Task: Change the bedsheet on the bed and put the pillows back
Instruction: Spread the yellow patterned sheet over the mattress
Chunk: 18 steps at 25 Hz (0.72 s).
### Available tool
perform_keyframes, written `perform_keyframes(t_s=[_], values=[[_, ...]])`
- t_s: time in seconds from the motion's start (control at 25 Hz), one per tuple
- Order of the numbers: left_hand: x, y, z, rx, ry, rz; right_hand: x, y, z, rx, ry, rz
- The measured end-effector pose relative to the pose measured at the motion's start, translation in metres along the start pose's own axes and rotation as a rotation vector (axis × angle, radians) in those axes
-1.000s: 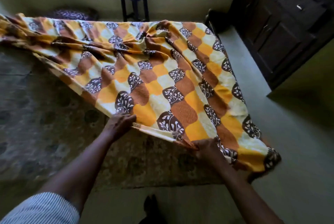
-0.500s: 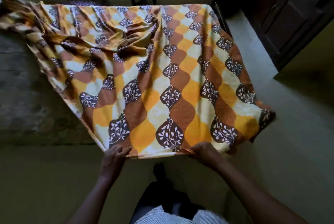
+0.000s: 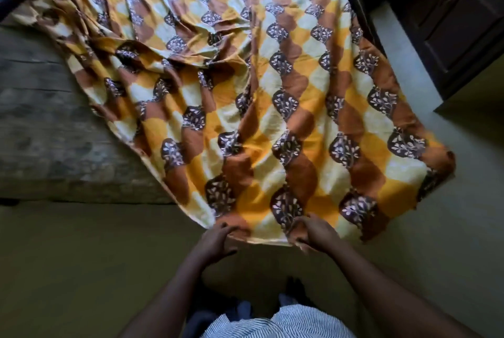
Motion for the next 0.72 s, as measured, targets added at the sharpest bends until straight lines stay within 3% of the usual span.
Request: perform_keyframes(t_s=[0.12,0.36,0.72], values=[[-0.048,-0.004,-0.056,-0.064,-0.091,0.115,0.000,0.035,-0.093,-0.074,0.128,0.075],[-0.120,-0.052,-0.252,-0.268,-0.188,0.298,0.008,0.097,-0.313,-0.287,0.368,0.118],[-0.174,-0.013,-0.411,-0.314,-0.042,0.184,0.037,0.238,-0.448,-0.178,0.525,0.065]])
Point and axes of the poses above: each hand's wrist, its own y-axis towards the middle knuckle, its own x-axis out of the palm, z = x × y, the point moved 7 cm from there along y, towards the middle knuckle, and after that the axes turned 10 degrees about y, right-handed, at the moved point
